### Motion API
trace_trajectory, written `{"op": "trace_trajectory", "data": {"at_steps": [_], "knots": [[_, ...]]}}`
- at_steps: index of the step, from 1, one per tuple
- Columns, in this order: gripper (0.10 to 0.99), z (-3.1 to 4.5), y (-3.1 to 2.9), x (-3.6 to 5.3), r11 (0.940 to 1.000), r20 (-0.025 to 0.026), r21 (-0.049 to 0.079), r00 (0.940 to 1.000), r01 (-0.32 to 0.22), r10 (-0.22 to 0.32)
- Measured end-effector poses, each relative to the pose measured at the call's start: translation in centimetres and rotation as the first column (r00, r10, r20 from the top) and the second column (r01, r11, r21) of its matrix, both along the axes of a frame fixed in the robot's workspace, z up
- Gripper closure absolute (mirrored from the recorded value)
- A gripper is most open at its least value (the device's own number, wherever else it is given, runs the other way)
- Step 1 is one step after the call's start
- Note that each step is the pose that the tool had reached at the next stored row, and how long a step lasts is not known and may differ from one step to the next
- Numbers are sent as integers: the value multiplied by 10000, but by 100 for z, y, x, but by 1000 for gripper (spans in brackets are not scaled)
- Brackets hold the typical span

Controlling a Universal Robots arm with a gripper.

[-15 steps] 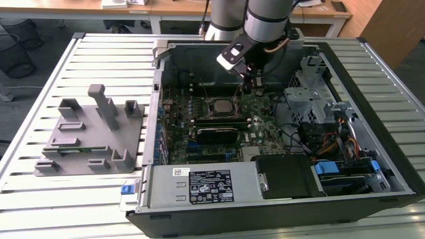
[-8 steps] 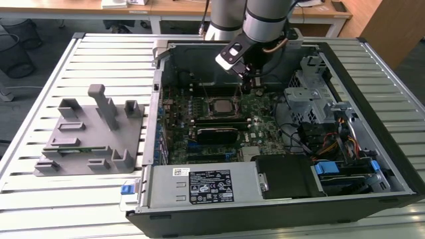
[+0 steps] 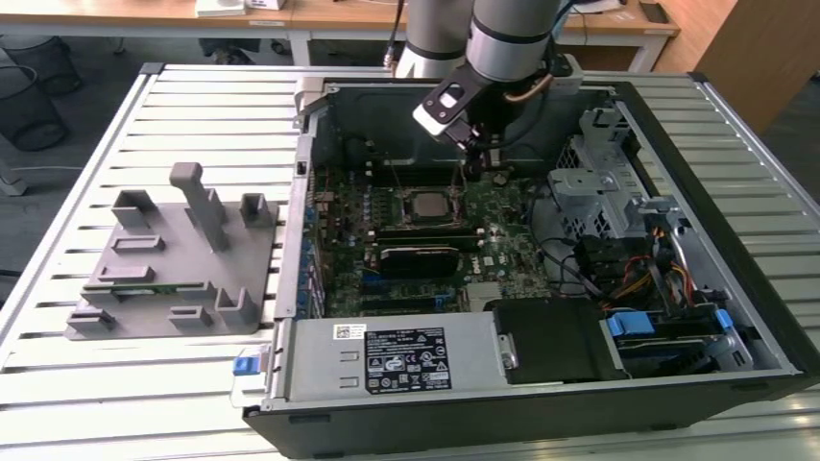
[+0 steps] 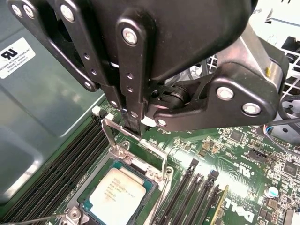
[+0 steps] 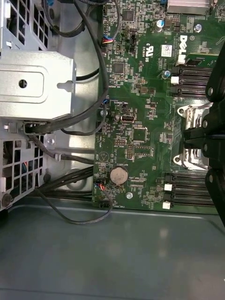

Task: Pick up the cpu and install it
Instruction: 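Close the cpu cover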

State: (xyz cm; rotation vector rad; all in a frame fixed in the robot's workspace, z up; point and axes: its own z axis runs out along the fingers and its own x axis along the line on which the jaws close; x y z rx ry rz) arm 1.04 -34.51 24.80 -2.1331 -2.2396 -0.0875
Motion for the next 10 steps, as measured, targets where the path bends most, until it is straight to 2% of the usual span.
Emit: {"op": "trace_trajectory", "data": {"at_steps": [6, 10], "knots": [[980, -13, 0, -58, 10000, 1, 3, 10000, 0, 0], [980, -42, 0, -174, 10000, 0, 0, 10000, -1, 1]]}}
